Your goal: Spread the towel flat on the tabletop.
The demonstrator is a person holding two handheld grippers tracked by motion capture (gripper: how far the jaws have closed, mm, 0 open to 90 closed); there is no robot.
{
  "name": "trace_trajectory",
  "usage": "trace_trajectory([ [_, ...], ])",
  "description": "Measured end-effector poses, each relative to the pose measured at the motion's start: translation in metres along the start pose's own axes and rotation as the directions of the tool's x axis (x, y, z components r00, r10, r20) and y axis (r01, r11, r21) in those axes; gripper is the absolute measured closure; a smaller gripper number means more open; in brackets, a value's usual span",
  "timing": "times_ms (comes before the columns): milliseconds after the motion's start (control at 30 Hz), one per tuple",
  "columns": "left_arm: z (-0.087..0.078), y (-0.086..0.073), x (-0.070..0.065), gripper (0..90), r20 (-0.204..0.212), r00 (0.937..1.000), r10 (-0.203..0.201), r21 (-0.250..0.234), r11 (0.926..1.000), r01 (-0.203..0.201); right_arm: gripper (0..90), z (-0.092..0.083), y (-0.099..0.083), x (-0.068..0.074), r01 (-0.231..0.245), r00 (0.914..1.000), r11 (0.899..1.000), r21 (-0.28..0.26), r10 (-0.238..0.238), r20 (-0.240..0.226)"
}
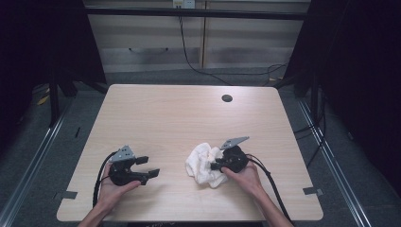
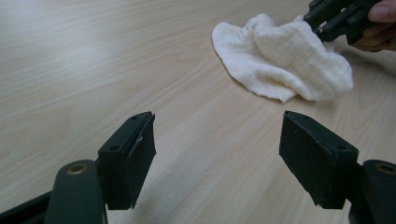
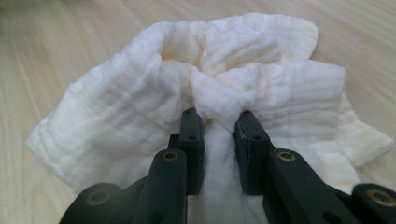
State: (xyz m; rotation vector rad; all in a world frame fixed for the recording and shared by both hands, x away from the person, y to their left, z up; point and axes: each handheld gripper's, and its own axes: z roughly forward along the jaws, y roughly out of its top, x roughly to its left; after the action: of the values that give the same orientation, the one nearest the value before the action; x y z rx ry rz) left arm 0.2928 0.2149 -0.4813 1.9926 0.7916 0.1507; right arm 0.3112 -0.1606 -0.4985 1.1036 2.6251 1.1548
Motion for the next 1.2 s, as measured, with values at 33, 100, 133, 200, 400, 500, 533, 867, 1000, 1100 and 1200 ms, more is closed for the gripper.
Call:
trace_trajectory([
  [33, 0.000, 0.000, 0.000, 27.1, 0.000, 1.0000, 0.001, 0.002, 1.0000, -0.001, 75.5, 0.004, 0.002, 0.006, 0.018, 0.9997, 1.000, 0.000, -0.018, -0.014],
  [100, 0.001, 0.000, 0.000, 27.1, 0.000, 1.0000, -0.004, 0.000, 1.0000, 0.004, 75.5, 0.005, 0.003, 0.010, 0.024, 0.9995, 1.000, 0.004, -0.024, -0.022],
  [133, 0.001, 0.000, 0.000, 27.2, 0.000, 1.0000, 0.000, 0.005, 1.0000, 0.000, 75.5, 0.007, 0.004, 0.014, 0.031, 0.9991, 0.999, 0.010, -0.031, -0.028],
  [200, 0.002, 0.000, 0.000, 27.2, 0.004, 1.0000, 0.003, 0.011, 0.9999, -0.003, 75.4, 0.012, 0.007, 0.022, 0.061, 0.9965, 0.998, 0.017, -0.060, -0.058],
  [400, 0.003, 0.000, 0.000, 28.7, 0.008, 1.0000, 0.002, 0.017, 0.9999, -0.002, 71.1, 0.022, 0.010, 0.046, 0.113, 0.9884, 0.993, 0.013, -0.111, -0.104],
  [500, 0.002, 0.000, 0.000, 29.1, 0.010, 0.9999, 0.009, 0.018, 0.9998, -0.009, 66.8, 0.022, 0.012, 0.051, 0.151, 0.9843, 0.988, 0.029, -0.148, -0.096],
  [533, 0.003, -0.001, -0.001, 31.0, 0.011, 0.9999, 0.010, 0.015, 0.9998, -0.010, 58.6, 0.020, 0.013, 0.051, 0.146, 0.9852, 0.989, 0.022, -0.143, -0.094],
  [867, 0.005, 0.000, -0.003, 33.0, 0.015, 0.9996, 0.025, 0.015, 0.9996, -0.025, 50.5, -0.037, 0.022, 0.026, 0.059, 0.9962, 0.987, -0.149, -0.067, -0.055],
  [1000, 0.009, 0.000, -0.004, 35.8, 0.022, 0.9993, 0.031, 0.029, 0.9991, -0.031, 56.2, -0.047, 0.014, 0.005, 0.012, 0.9999, 0.989, -0.149, -0.014, -0.007],
  [1100, 0.013, 0.002, -0.003, 36.7, 0.018, 0.9995, 0.025, 0.031, 0.9992, -0.026, 55.8, -0.038, 0.012, 0.000, 0.013, 0.9998, 0.992, -0.126, -0.015, -0.012],
  [1200, 0.021, 0.019, 0.001, 36.6, 0.017, 0.9998, 0.012, 0.027, 0.9996, -0.012, 55.3, -0.031, 0.014, 0.000, 0.012, 0.9998, 0.994, -0.111, -0.014, -0.017],
])
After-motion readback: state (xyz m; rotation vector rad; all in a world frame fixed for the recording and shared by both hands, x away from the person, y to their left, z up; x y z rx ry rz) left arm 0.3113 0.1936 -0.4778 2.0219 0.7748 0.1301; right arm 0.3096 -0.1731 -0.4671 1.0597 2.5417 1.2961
